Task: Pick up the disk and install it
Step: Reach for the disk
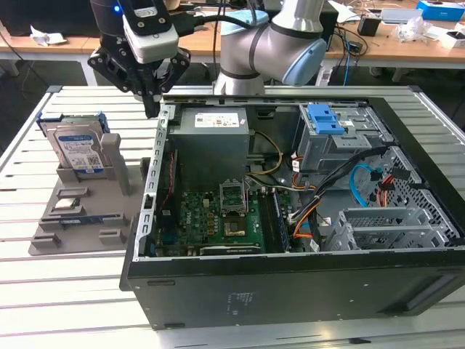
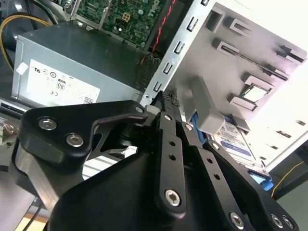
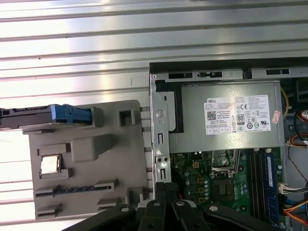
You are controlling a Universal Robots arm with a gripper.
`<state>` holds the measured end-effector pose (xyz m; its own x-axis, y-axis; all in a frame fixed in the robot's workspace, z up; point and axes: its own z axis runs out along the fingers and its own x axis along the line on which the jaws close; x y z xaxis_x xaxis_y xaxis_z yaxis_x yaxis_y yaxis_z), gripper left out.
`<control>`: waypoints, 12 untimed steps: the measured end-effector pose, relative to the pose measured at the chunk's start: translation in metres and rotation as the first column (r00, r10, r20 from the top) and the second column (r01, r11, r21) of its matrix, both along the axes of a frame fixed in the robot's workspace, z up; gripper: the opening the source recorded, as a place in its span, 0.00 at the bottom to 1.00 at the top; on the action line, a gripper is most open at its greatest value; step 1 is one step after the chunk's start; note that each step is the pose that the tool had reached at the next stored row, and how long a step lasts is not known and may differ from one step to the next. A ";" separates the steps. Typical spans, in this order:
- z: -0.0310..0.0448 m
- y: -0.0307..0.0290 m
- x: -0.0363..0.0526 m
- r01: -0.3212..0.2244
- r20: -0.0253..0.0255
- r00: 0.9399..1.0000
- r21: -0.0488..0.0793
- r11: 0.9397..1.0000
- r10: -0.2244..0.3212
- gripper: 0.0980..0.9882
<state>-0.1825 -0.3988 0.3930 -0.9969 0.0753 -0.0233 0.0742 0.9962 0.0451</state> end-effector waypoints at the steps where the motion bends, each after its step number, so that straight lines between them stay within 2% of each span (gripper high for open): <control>1: 0.0000 0.0000 -0.0032 0.000 0.000 1.000 0.000 1.000 0.000 0.00; 5: -0.0001 0.0000 -0.0142 0.000 0.000 1.000 0.000 1.000 0.000 0.00; 12: -0.0004 0.0000 -0.0282 0.000 0.000 1.000 0.000 1.000 0.000 0.00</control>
